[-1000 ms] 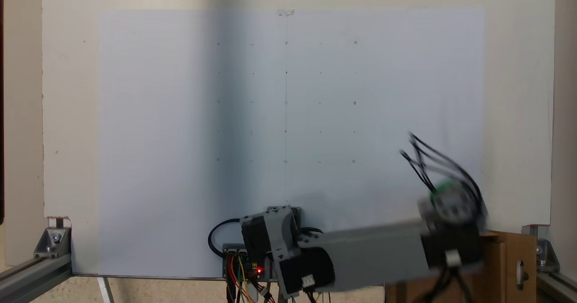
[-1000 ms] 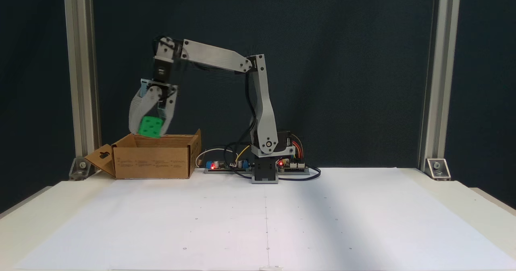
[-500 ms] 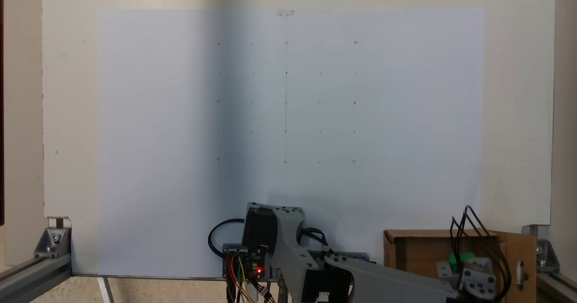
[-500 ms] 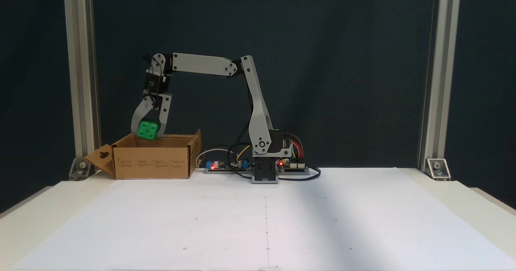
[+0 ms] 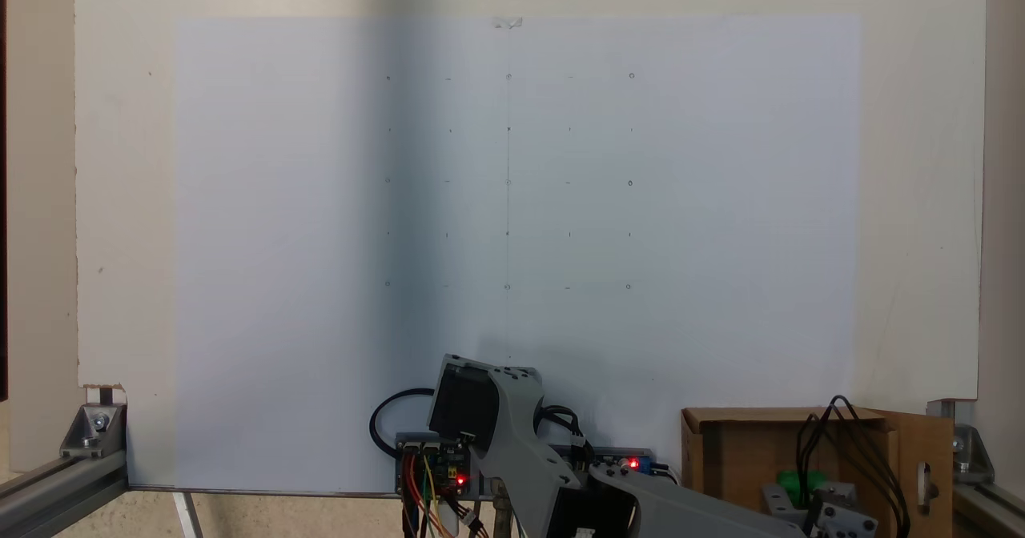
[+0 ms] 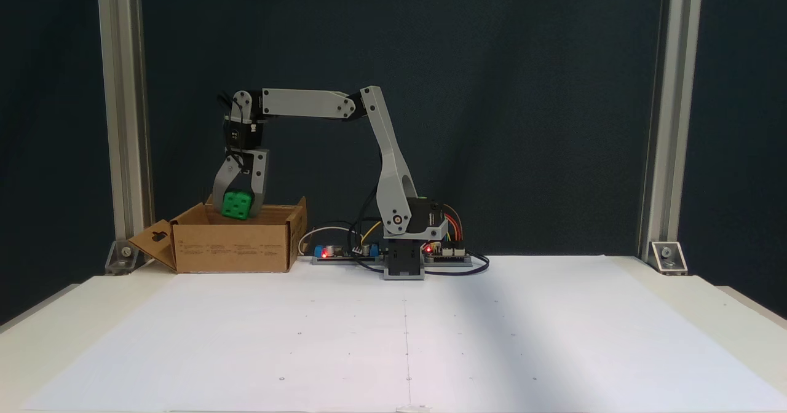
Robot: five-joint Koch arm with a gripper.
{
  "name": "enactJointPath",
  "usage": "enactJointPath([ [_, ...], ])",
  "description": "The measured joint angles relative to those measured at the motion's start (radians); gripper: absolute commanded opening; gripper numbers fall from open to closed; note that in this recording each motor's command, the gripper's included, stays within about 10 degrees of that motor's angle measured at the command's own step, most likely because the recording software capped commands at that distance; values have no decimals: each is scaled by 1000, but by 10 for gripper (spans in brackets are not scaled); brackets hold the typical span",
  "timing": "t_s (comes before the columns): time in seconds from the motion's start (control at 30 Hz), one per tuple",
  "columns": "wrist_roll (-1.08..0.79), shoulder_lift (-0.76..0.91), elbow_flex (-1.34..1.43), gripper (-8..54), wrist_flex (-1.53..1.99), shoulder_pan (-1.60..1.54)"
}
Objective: Grasp a green dice and put it in the bin.
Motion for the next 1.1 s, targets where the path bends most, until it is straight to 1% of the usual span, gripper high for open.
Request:
enactJointPath([
  [0.03, 0, 0, 0, 115, 2, 0],
  [0.07, -2, 0, 0, 151, 2, 0],
  [0.1, 0, -5, 0, 238, 2, 0],
  [0.13, -2, -14, -2, 289, 2, 0],
  [0.2, 0, -32, 0, 338, 2, 0],
  [0.43, 0, -37, 0, 349, 2, 2],
  [0.53, 0, -35, 0, 396, 0, -2],
  [0.6, 5, -28, 0, 402, 0, -17],
  [0.73, 35, 81, 0, 402, 2, -87],
  [0.83, 75, 181, 0, 405, 2, -186],
  [0.9, 97, 224, 0, 433, 2, -272],
  [0.93, 106, 238, -2, 442, 2, -322],
  [1.1, 124, 255, 0, 443, 2, -652],
])
